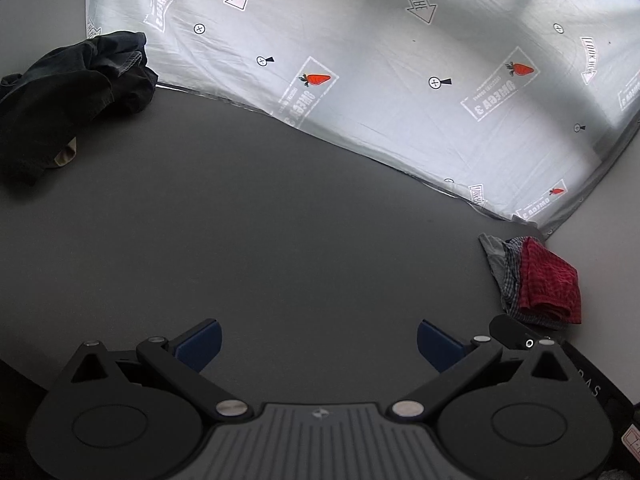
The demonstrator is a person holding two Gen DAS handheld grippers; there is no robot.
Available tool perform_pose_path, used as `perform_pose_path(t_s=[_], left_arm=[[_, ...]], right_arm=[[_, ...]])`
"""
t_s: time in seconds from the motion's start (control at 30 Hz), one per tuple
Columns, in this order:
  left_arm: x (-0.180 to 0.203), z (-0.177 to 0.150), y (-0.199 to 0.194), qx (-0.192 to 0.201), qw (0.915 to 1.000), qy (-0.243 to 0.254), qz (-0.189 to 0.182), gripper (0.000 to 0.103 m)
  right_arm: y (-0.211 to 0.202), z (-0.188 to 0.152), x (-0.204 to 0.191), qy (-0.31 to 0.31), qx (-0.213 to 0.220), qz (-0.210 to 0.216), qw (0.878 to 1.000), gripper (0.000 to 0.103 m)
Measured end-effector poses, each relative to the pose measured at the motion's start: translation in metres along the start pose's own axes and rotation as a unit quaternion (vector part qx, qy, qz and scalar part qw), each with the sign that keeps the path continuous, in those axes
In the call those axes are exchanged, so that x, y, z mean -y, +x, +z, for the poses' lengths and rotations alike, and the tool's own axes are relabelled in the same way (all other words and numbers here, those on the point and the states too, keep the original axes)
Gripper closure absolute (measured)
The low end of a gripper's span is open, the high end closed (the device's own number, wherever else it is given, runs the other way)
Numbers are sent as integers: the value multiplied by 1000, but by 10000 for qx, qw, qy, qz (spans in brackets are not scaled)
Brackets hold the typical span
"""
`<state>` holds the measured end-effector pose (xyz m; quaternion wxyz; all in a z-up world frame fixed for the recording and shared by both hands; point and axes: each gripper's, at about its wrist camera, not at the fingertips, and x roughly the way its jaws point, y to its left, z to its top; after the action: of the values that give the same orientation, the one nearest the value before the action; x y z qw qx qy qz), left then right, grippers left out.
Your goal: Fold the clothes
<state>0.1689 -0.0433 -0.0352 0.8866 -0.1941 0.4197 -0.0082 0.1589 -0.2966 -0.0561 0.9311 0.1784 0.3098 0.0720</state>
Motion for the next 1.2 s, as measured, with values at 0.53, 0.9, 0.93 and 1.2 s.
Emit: perform_pose_path(t_s=[0.53,0.9,0.93,1.2], left_arm=[[-82,89,24,666,9901,-1077,602,3],[-293,207,66,1283,9765,-1490,879,2],[-313,218,73,1338,9753,-1448,991,2],[-425,274,133,1709,9583,-1355,1846,2]], right_arm=[[163,44,-103,-1457,-425,1280,9801,0],[290,46,-318,-2393,-297,779,9674,1],[304,49,-339,-2370,-294,797,9678,1],[442,81,-482,-1944,-918,2155,9525,4]])
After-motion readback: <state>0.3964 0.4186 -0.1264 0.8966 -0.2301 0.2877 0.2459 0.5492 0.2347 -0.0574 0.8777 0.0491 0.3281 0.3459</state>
